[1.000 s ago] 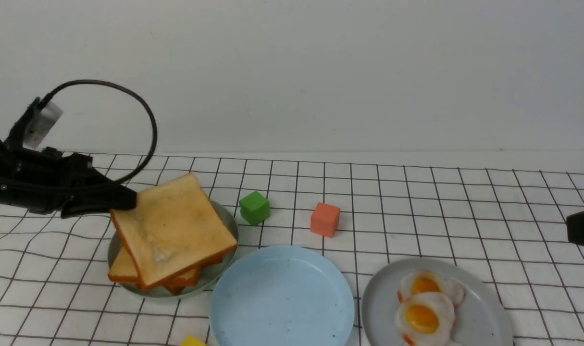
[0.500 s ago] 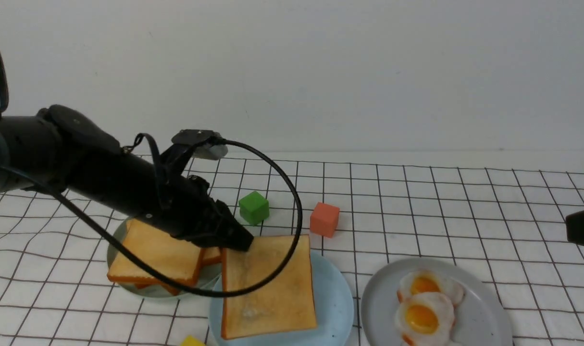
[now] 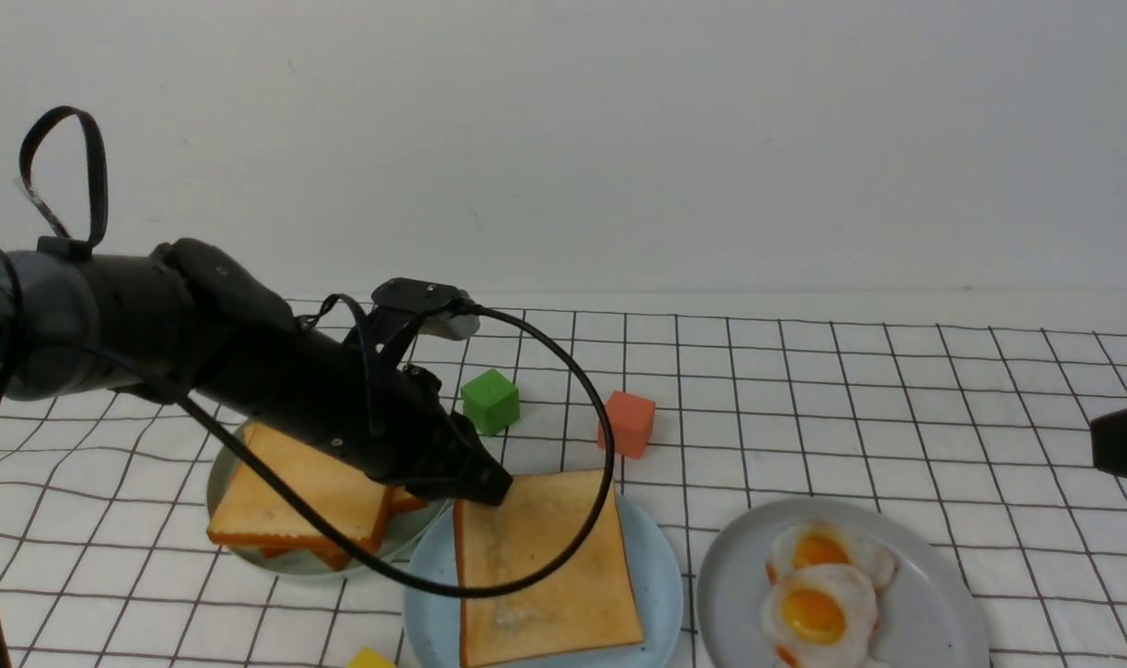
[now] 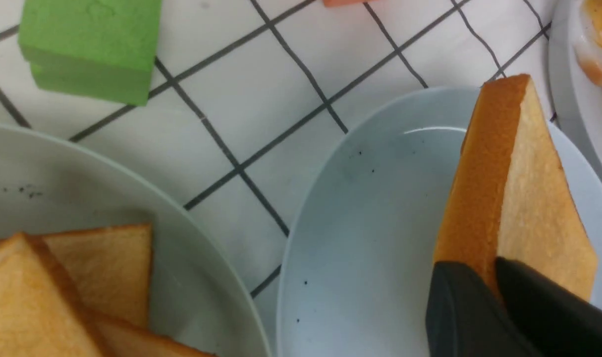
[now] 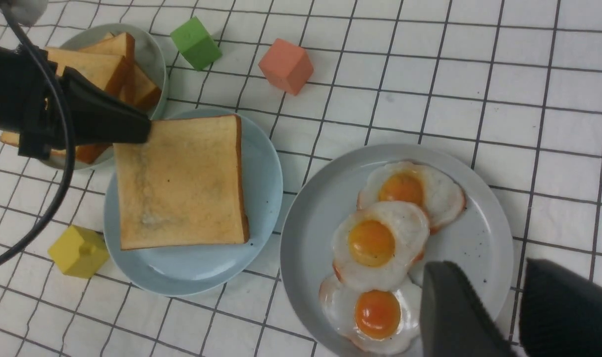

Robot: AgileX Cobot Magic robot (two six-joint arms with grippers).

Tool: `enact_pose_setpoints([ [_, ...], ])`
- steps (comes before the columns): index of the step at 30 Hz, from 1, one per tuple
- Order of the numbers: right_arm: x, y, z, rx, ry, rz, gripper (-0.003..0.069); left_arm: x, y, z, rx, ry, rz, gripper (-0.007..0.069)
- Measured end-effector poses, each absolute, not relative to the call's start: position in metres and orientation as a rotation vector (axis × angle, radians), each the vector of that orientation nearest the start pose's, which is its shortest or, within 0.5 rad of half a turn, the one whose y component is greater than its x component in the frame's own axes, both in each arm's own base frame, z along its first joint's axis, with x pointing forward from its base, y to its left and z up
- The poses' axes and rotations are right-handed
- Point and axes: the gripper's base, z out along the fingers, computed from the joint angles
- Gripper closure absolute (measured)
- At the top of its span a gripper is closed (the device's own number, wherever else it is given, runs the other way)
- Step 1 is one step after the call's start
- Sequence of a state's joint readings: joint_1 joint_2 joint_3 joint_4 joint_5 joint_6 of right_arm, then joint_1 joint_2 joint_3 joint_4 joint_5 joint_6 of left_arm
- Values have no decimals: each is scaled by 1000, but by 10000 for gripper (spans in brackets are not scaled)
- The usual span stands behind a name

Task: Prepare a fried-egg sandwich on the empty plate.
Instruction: Use the left arm to put a slice of bread into the empty plate in the middle, then use the right arm to grab a fried egg

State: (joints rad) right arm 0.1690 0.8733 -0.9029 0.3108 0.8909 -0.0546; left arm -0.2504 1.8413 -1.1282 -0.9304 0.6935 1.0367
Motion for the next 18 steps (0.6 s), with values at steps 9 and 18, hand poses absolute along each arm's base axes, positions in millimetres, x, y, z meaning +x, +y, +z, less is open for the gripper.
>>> enact_pose_setpoints([
  [9,175,52,335,35,2481,497,418,341,-134,188,816,2467,-680,230],
  [18,222,59,284,259,2670,504,418,338,-125,239,791,2441,-544,102],
])
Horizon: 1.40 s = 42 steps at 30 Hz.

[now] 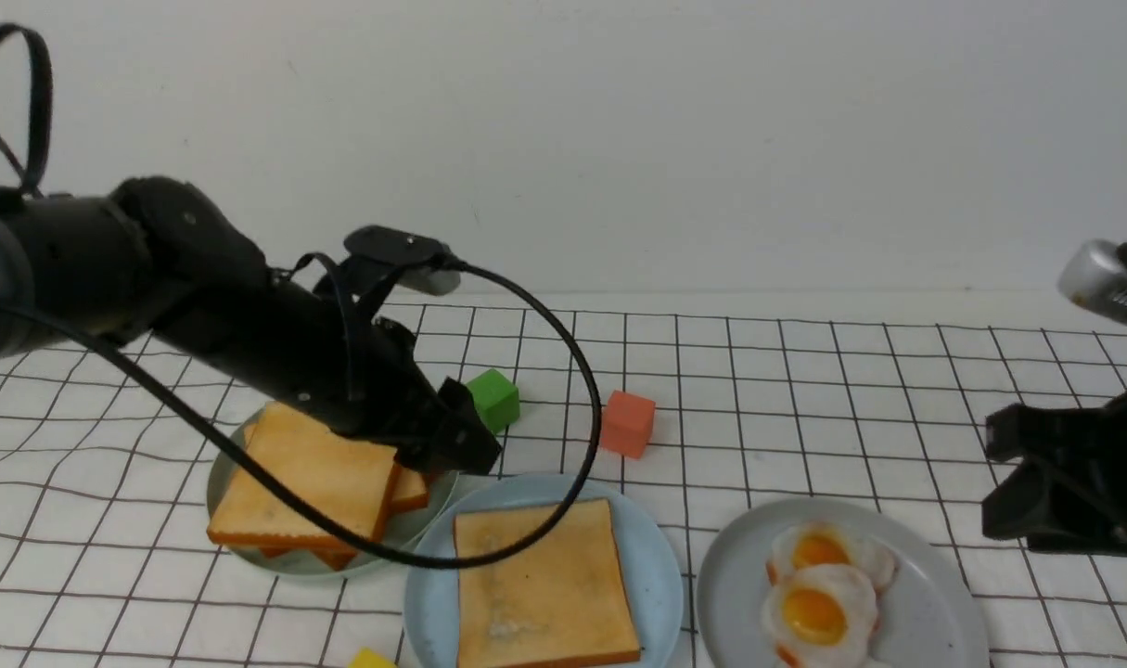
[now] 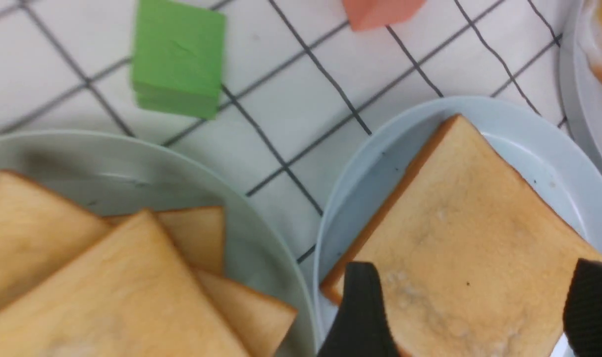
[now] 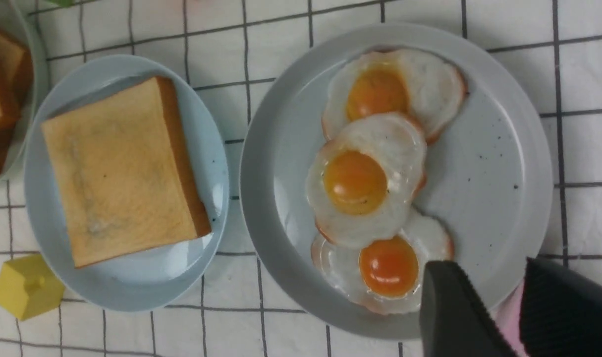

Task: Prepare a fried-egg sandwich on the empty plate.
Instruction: Use the right arm to grab a fried egg

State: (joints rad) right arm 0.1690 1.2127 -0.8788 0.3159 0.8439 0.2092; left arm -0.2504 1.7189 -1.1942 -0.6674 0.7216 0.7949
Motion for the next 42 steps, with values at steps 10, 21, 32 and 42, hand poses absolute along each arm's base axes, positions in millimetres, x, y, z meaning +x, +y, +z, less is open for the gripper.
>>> enact_pose_setpoints([
  [10,222,63,238,380,2627,601,407,281,-113,318,686,2393,-609,135],
  [21,248,45,201,504,2646,755,407,203,-160,307,1039,2253,-834,356],
  [32,259,50,150,548,2599,955,295,189,-178,297,1053,2339,-606,531],
  [42,263,50,141,542,2598,967,351,188,-178,296,1057,2360,-613,638],
])
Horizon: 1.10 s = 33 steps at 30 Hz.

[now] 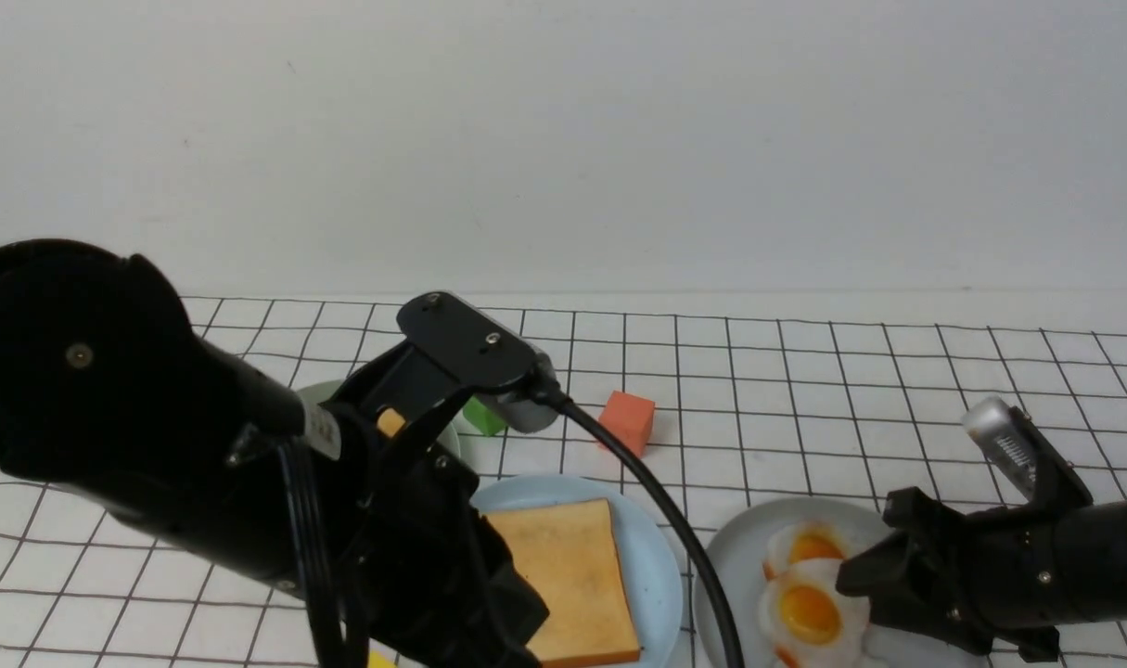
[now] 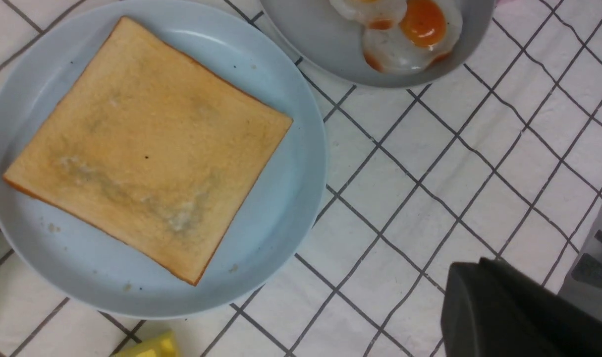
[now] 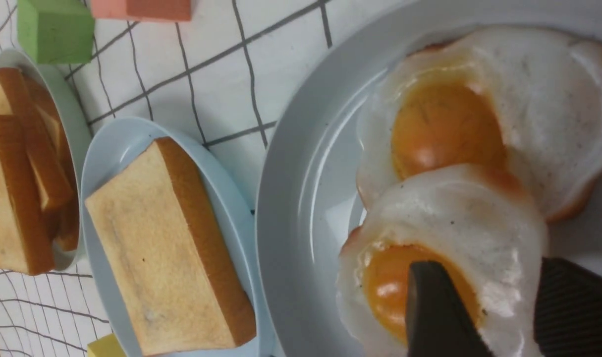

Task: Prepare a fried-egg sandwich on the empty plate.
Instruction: Use the right arm to grab a fried egg

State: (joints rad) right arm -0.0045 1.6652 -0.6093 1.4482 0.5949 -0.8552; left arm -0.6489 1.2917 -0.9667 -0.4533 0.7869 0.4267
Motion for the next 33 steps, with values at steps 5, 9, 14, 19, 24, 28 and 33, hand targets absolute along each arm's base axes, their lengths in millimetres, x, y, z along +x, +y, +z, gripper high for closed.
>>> enact_pose_setpoints([
  [5,262,43,145,546,2580,1027,351,187,-178,296,1059,2362,-614,638],
  [9,261,34,153,524,2557,1002,351,187,-178,296,1059,2362,-614,638],
  [14,260,33,153,496,2569,993,335,187,-178,296,1057,2366,-621,638],
  [19,258,38,144,465,2623,991,260,186,-179,296,1052,2370,-645,638],
  [24,259,38,136,506,2641,992,237,185,-179,296,1056,2373,-649,638],
  [28,260,38,128,543,2640,1003,237,185,-179,296,1057,2373,-650,638],
  [33,262,41,123,572,2609,1057,258,185,-179,296,1057,2374,-650,638],
])
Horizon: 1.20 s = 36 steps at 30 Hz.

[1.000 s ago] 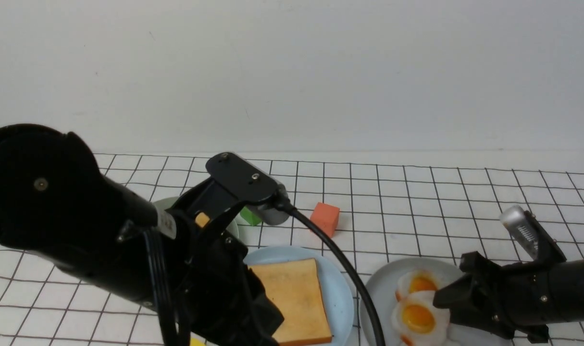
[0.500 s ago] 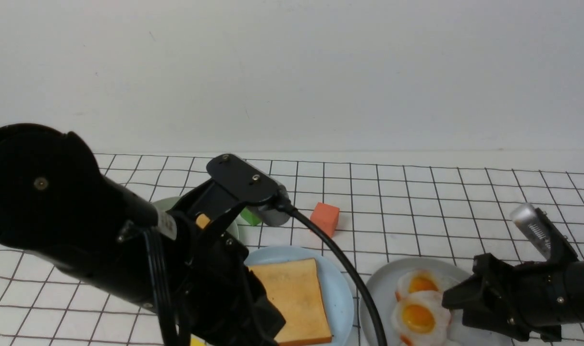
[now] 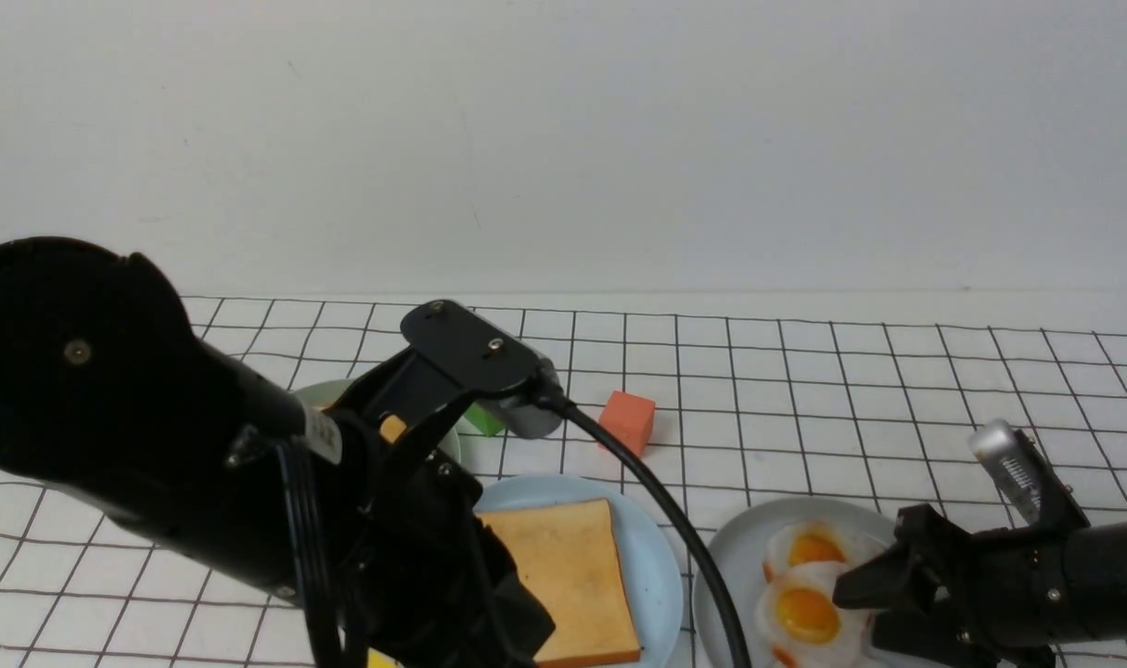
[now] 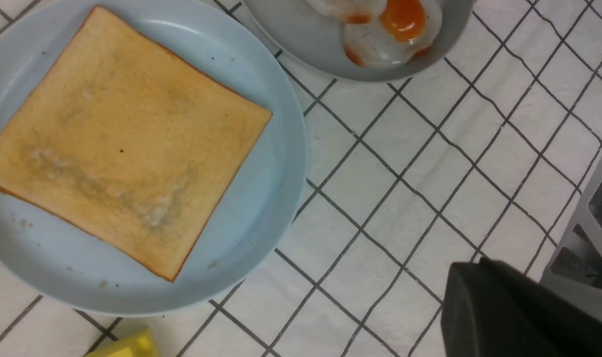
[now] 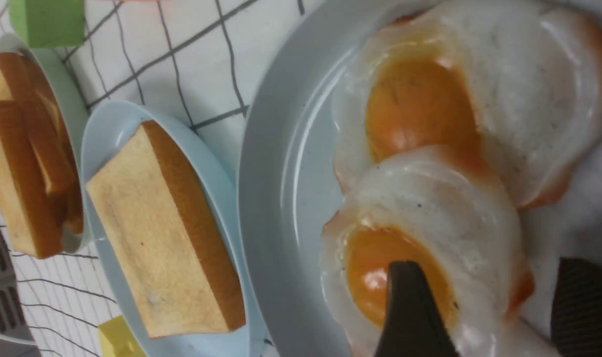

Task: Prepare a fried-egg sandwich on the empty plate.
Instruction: Use the right arm to grab a fried egg, then use the right arm to place the fried egg on the slice of bread in the middle

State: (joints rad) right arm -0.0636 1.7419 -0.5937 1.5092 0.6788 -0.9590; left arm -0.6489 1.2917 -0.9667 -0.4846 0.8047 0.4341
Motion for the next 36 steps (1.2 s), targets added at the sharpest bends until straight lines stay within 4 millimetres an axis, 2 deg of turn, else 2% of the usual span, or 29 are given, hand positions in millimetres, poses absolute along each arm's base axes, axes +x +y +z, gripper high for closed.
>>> enact_pose_setpoints([
  [6,264,41,119,572,2601,1068,339,185,-179,296,1058,2377,-653,638],
  [12,263,40,117,545,2615,1041,491,185,-179,296,1057,2377,-654,638],
  [16,262,41,117,530,2618,1050,545,185,-179,296,1057,2376,-655,638],
  [20,261,42,118,522,2616,1076,549,185,-175,299,1041,2371,-652,638],
  [25,260,44,122,490,2613,1097,549,182,-153,314,944,2387,-655,638],
  [30,257,45,148,402,2538,1088,549,169,-136,324,895,2445,-673,638],
  [34,252,46,173,349,2454,1107,549,158,-131,330,897,2472,-688,638],
  [36,252,48,180,333,2435,1123,549,156,-129,331,890,2477,-688,638],
])
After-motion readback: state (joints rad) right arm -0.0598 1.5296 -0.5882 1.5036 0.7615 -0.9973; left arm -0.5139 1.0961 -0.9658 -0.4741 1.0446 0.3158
